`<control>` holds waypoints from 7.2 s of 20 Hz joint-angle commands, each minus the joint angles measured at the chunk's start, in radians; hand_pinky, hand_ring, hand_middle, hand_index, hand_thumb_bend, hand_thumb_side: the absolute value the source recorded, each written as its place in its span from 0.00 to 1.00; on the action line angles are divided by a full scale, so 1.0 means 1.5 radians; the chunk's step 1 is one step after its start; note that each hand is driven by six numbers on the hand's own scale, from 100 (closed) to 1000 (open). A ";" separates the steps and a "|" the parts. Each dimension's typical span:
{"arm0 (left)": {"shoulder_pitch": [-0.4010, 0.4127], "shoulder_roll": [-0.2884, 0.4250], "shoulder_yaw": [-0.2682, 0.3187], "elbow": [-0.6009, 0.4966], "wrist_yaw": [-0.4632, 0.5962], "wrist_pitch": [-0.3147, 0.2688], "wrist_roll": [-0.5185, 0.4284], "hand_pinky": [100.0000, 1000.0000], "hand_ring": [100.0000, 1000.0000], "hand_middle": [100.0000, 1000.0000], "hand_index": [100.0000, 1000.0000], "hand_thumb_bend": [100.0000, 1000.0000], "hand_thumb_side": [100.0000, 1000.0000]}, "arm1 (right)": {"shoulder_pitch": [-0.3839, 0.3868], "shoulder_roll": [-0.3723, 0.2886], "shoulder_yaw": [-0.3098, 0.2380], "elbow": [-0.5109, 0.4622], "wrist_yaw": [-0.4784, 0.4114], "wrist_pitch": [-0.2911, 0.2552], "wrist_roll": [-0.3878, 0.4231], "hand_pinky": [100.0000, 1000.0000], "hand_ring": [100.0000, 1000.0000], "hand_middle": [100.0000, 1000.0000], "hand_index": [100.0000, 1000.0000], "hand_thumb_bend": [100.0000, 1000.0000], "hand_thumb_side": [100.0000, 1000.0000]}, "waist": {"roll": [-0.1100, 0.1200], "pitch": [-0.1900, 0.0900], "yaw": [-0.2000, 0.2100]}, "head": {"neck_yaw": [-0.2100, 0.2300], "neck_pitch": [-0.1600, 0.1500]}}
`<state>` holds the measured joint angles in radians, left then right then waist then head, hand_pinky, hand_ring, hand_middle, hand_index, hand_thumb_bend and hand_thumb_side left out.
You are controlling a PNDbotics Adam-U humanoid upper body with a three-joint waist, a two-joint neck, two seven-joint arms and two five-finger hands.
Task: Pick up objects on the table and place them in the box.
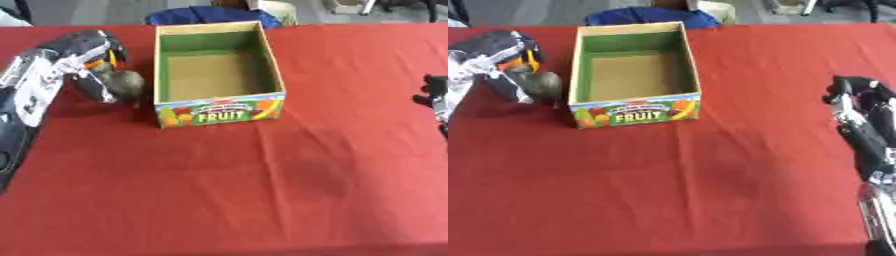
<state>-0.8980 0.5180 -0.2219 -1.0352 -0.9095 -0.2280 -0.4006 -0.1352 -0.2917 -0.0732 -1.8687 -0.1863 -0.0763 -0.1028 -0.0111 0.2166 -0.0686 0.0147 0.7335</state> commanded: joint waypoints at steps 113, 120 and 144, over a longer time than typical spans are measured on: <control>-0.039 0.065 0.161 0.113 -0.077 0.194 0.082 0.66 0.60 0.62 0.69 0.61 0.00 | -0.023 -0.019 0.008 -0.002 0.000 -0.001 0.031 0.71 0.87 0.50 0.61 0.03 0.25 | 0.021 0.009 -0.071 | 0.014 -0.045; -0.029 0.059 0.160 0.133 -0.109 0.203 0.103 0.61 0.53 0.53 0.63 0.54 0.00 | -0.024 -0.019 0.008 -0.001 0.000 -0.001 0.032 0.71 0.87 0.50 0.61 0.03 0.25 | 0.020 0.009 -0.071 | 0.015 -0.048; -0.067 0.039 0.098 -0.117 0.011 0.154 0.198 0.45 0.25 0.22 0.31 0.22 0.00 | -0.022 -0.020 0.009 0.001 -0.001 -0.001 0.036 0.71 0.87 0.50 0.61 0.02 0.26 | 0.019 0.003 -0.069 | 0.047 -0.053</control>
<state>-0.9700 0.5698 -0.0647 -1.1791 -0.9111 0.0128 -0.0969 -0.1589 -0.2972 -0.0550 -1.8590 -0.1877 -0.0758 -0.0538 0.0174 0.2404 -0.1714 0.0761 0.6662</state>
